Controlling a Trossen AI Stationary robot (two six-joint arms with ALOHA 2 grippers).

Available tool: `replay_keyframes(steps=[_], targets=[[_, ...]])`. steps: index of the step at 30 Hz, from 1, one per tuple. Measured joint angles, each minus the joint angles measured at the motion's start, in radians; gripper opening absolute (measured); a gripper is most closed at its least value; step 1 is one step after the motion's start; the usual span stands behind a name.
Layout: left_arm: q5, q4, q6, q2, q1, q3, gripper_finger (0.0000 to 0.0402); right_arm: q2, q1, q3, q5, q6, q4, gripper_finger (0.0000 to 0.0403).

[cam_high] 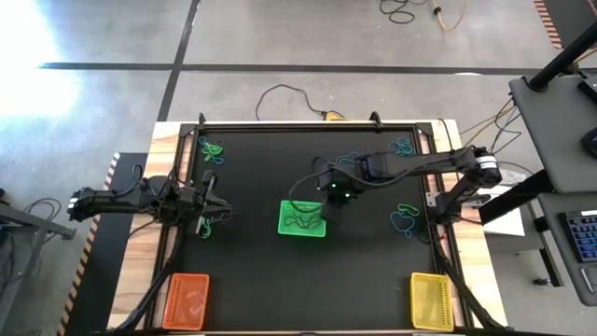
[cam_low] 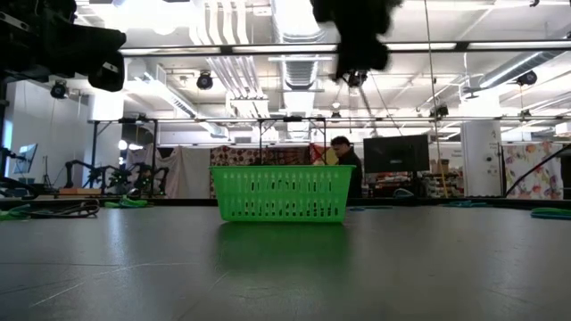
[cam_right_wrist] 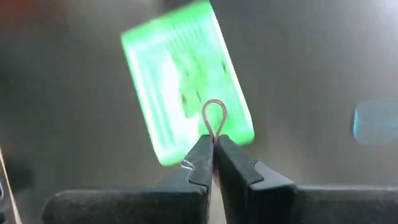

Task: Sort rubber bands into baskets
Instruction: Put the violet rubber band into the green basket

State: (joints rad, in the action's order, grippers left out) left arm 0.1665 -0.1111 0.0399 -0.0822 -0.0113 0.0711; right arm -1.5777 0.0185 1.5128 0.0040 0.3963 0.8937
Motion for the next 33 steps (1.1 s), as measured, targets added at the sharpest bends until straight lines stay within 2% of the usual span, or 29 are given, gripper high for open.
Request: replay_keyframes(steps=[6, 14, 21, 26, 33], targets=[[0.000, 0.000, 0.000, 0.000, 0.000, 0.000, 0.0000, -0.014, 0.023, 0.009, 0.022, -0.143, -0.286, 0.0011], [0.000, 0.001, 0.000, -0.001, 0.000, 0.000, 0.0000, -0.169, 0.030, -0.019, -0.016, -0.104, -0.278, 0.0011], [0.000, 0.000, 0.000, -0.002, 0.000, 0.000, 0.0000, -0.308, 0.020, -0.001, -0.004, -0.170, -0.276, 0.0017], [0.000, 0.000, 0.000, -0.002, 0.000, 0.000, 0.0000, -0.375, 0.013, 0.036, -0.032, -0.213, -0.261, 0.0063], [0.000, 0.000, 0.000, -0.002, 0.000, 0.000, 0.0000, -0.410, 0.016, 0.156, -0.037, -0.259, -0.138, 0.0141]])
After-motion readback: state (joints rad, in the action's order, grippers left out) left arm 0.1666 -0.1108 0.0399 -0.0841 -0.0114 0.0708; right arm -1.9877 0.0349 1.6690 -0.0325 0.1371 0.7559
